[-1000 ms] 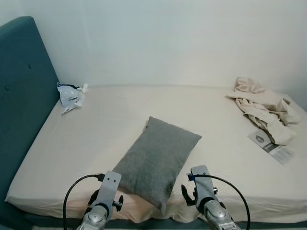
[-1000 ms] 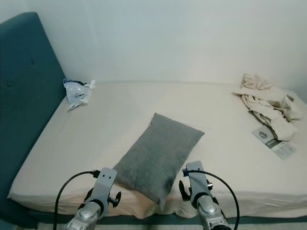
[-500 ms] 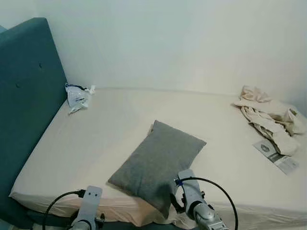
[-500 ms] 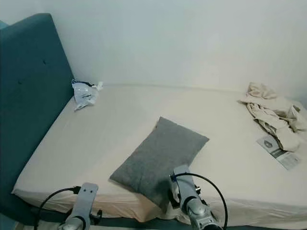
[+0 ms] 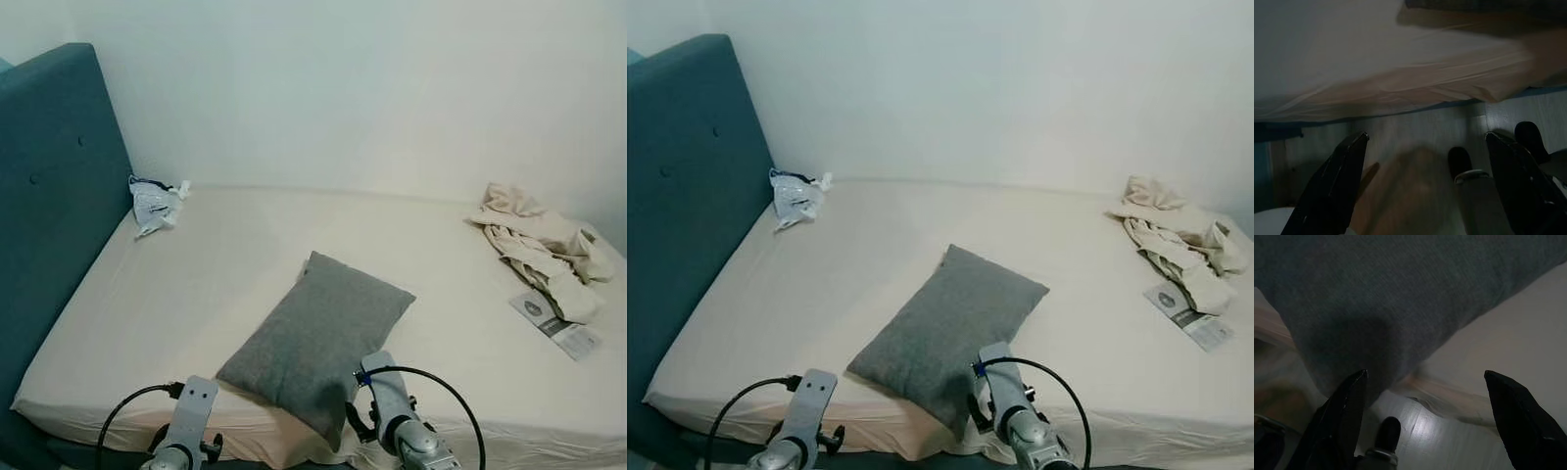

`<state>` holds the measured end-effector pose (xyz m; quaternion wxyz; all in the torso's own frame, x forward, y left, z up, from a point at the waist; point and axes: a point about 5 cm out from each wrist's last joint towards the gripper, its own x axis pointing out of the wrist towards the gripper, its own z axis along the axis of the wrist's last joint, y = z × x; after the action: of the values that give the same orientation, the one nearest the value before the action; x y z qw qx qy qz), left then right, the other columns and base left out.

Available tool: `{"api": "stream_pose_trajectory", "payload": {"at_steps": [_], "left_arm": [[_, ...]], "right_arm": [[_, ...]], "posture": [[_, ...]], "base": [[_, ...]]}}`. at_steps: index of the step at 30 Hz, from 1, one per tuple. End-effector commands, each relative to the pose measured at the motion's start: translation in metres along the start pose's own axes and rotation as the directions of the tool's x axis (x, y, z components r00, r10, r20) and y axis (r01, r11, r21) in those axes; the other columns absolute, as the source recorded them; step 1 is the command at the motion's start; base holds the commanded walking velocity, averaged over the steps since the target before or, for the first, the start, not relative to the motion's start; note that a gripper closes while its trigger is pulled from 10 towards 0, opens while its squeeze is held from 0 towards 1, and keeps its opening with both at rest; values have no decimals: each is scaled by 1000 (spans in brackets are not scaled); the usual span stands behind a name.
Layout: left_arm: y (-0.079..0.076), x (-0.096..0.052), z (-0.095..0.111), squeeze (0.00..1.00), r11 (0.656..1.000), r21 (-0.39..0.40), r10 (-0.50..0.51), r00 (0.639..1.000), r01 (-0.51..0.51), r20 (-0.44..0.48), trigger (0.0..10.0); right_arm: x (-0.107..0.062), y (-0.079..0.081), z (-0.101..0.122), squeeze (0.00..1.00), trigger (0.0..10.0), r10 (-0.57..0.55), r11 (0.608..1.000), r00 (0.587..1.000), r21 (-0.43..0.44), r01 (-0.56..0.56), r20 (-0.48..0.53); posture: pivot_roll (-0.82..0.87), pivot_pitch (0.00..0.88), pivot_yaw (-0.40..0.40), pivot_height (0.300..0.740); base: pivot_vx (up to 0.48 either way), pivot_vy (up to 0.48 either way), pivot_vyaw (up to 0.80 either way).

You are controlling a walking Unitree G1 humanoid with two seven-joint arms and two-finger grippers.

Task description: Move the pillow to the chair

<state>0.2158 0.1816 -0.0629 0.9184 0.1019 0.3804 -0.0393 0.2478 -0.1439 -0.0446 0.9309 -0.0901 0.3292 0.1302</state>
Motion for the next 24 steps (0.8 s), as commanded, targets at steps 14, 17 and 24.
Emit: {"api": "stream_pose_trajectory", "payload": {"at_steps": [14, 17, 24], "left_arm": [[5, 0, -1, 0, 1000, -28, 7, 1000, -7, -12, 10000], [4, 1, 2, 0, 1000, -26, 6, 1000, -6, -8, 10000], [6, 3, 8, 0, 1000, -21, 8, 1000, -8, 0, 10000]], "right_arm": [[-1, -1, -3, 0, 10000, -24, 999, 1000, 22, 24, -16], [0, -2, -2, 0, 10000, -27, 999, 1000, 19, 28, -13], [1, -3, 3, 0, 10000, -44, 998, 999, 39, 44, -3]], "posture": [[28, 0, -59, 740], [28, 0, -59, 740], [26, 0, -57, 740]], "base": [[0, 0, 0], [0, 0, 0], [0, 0, 0]]}}
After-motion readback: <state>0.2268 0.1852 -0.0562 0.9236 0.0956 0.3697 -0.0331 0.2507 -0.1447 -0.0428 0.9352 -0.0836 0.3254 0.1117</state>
